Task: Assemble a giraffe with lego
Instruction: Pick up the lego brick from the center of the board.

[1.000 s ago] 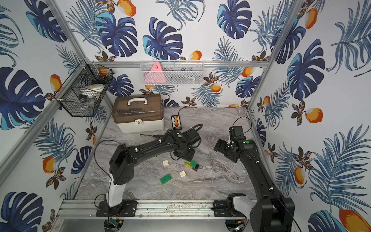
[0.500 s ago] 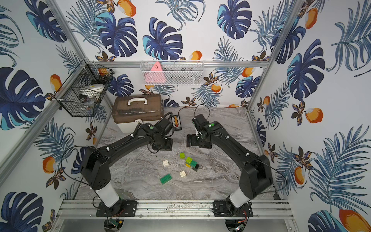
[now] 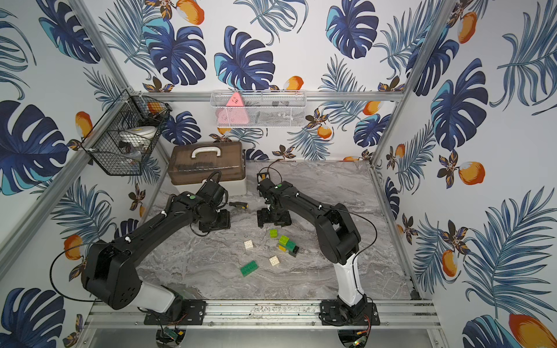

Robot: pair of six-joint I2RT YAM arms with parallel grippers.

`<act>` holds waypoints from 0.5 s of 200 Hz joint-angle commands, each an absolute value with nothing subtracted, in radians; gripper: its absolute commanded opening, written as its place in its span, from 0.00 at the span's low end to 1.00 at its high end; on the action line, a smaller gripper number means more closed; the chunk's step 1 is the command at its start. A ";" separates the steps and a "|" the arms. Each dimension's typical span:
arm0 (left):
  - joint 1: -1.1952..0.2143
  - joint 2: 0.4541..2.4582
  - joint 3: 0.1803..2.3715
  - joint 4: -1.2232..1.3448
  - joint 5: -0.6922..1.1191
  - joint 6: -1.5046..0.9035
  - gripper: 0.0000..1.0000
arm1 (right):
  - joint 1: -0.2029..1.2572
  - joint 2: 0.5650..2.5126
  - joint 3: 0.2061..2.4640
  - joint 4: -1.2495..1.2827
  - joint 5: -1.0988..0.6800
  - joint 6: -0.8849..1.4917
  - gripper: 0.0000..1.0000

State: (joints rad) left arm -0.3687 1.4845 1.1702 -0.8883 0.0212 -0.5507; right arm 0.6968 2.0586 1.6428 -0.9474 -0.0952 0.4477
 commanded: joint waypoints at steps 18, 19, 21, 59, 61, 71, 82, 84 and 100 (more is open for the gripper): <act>-0.365 1.498 1.164 -0.866 0.061 -0.508 0.64 | 0.700 2.090 1.626 -0.957 -0.096 0.461 0.88; -0.365 1.499 1.162 -0.864 0.062 -0.508 0.64 | 0.701 2.091 1.626 -0.957 -0.096 0.462 0.88; -0.365 1.500 1.160 -0.863 0.064 -0.508 0.64 | 0.701 2.095 1.626 -0.958 -0.095 0.460 0.88; -0.365 1.507 1.146 -0.856 0.071 -0.505 0.64 | 0.706 2.118 1.616 -0.953 -0.089 0.439 0.79; -0.364 1.506 1.146 -0.856 0.070 -0.504 0.64 | 0.706 2.119 1.617 -0.952 -0.089 0.439 0.78; -0.364 1.503 1.145 -0.858 0.067 -0.504 0.64 | 0.706 2.123 1.619 -0.953 -0.089 0.434 0.74; -0.365 1.499 1.141 -0.860 0.064 -0.505 0.64 | 0.706 2.130 1.618 -0.950 -0.094 0.429 0.67; -0.365 1.498 1.141 -0.860 0.064 -0.506 0.64 | 0.705 2.130 1.618 -0.951 -0.095 0.429 0.66; -0.365 1.494 1.140 -0.863 0.061 -0.511 0.64 | 0.707 2.136 1.617 -0.951 -0.095 0.424 0.57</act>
